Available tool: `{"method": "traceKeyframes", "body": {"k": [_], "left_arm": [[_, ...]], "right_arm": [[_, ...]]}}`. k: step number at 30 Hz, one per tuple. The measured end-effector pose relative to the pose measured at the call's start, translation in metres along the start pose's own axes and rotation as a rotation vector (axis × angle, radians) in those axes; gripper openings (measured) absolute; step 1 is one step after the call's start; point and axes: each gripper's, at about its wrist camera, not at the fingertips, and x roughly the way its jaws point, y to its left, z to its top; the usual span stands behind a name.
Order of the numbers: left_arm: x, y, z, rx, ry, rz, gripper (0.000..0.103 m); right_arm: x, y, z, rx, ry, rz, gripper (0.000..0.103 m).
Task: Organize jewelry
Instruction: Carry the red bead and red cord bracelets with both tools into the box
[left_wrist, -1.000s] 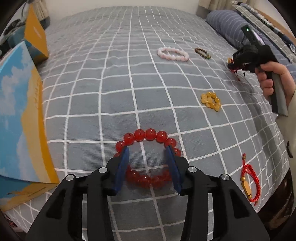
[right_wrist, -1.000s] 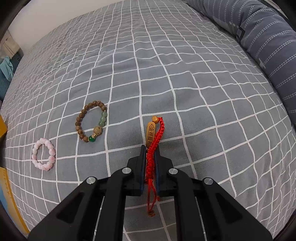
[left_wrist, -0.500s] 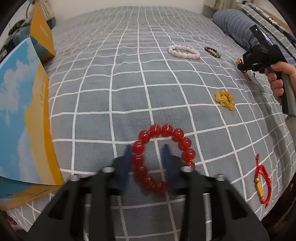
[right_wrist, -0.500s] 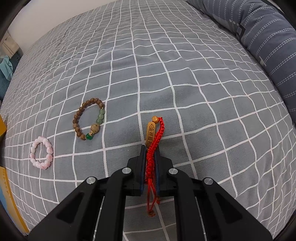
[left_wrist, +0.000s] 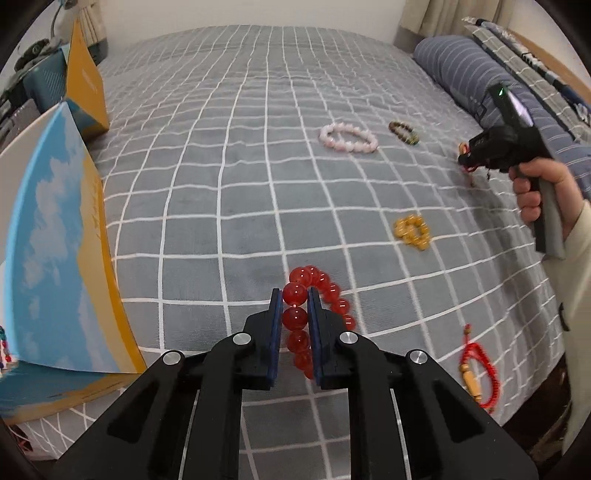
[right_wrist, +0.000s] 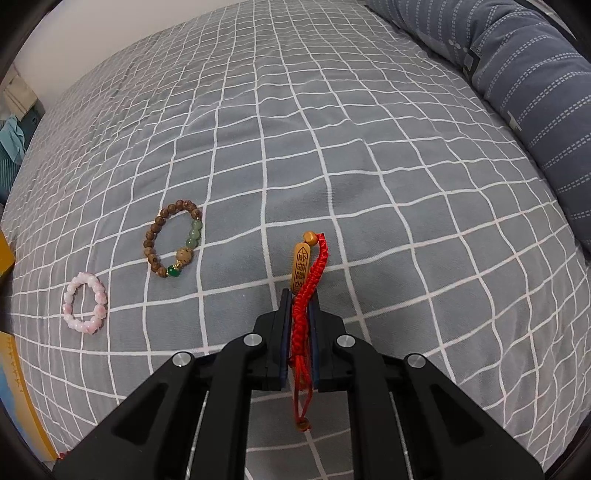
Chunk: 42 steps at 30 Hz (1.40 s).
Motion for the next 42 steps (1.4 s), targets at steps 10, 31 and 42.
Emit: {"method": "traceKeyframes", "body": {"k": [10, 31, 42], "left_arm": [[-0.034, -0.014, 0.027, 0.028, -0.053, 0.003, 0.013], [-0.094, 0.047, 0.075, -0.081, -0.200, 0.180, 0.013], [-0.136, 0.097, 0.070, -0.162, -0.242, 0.224, 0.013]], "right_arm": [[-0.022, -0.002, -0.005, -0.007, -0.020, -0.019, 0.008], [-0.140, 0.118, -0.053, -0.200, -0.242, 0.096, 0.008], [-0.175, 0.234, -0.084, -0.354, -0.279, 0.237, 0.008]]}}
